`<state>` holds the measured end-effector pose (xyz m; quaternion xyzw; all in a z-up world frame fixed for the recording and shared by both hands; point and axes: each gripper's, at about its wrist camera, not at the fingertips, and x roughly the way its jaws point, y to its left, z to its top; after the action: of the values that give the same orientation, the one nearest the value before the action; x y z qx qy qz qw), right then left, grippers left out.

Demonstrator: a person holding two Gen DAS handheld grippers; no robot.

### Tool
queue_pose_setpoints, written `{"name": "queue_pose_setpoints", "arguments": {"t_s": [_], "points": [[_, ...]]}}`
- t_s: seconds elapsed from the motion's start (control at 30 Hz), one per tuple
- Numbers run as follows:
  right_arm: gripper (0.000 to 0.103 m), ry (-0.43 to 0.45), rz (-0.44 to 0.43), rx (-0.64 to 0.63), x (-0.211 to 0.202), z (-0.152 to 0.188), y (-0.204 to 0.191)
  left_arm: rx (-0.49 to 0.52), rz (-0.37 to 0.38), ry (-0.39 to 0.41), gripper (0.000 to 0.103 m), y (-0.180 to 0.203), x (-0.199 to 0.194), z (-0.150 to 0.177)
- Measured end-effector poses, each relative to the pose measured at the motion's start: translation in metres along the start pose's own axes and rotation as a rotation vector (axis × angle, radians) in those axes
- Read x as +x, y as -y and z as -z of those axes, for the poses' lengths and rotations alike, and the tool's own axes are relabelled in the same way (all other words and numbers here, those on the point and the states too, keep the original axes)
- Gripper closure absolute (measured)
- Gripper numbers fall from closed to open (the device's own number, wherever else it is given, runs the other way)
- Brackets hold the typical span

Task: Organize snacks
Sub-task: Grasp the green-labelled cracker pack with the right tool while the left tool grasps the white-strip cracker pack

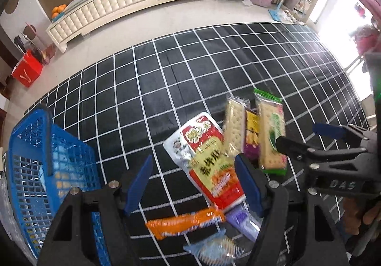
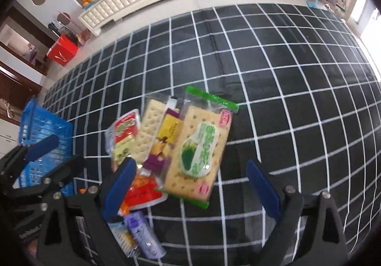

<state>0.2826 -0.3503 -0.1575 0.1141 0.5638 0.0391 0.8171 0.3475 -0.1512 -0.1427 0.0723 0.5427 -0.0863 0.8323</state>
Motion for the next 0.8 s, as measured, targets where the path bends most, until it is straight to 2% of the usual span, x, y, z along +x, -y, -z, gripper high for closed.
{"name": "queue_pose_setpoints", "arguments": {"t_s": [0.07,0.2,0.3,0.57,0.7,0.77,0.8], "points": [[0.013,-0.008,0.001,0.002,0.008,-0.005,0.001,-0.002,-0.003,-0.001,0.034,-0.001,0.007,-0.003],[0.029,-0.038,0.036,-0.015,0.024,-0.013,-0.001,0.007,-0.014,-0.015,0.034,-0.002,0.017,-0.006],[0.036,-0.061,0.044,-0.023,0.034,-0.012,-0.003,0.007,-0.021,-0.021,0.034,-0.003,0.019,-0.007],[0.043,-0.025,0.045,-0.049,0.023,0.011,0.005,0.029,-0.043,-0.031,0.034,-0.004,0.019,0.001],[0.046,-0.01,0.098,-0.093,0.012,0.033,0.008,0.04,-0.034,-0.034,0.034,0.001,0.016,0.006],[0.059,0.0,0.088,-0.08,0.004,0.035,0.011,0.052,-0.035,-0.033,0.034,0.006,0.015,0.006],[0.069,0.005,0.079,-0.069,-0.002,0.036,0.014,0.054,-0.034,-0.033,0.034,0.008,0.015,0.006]]}}
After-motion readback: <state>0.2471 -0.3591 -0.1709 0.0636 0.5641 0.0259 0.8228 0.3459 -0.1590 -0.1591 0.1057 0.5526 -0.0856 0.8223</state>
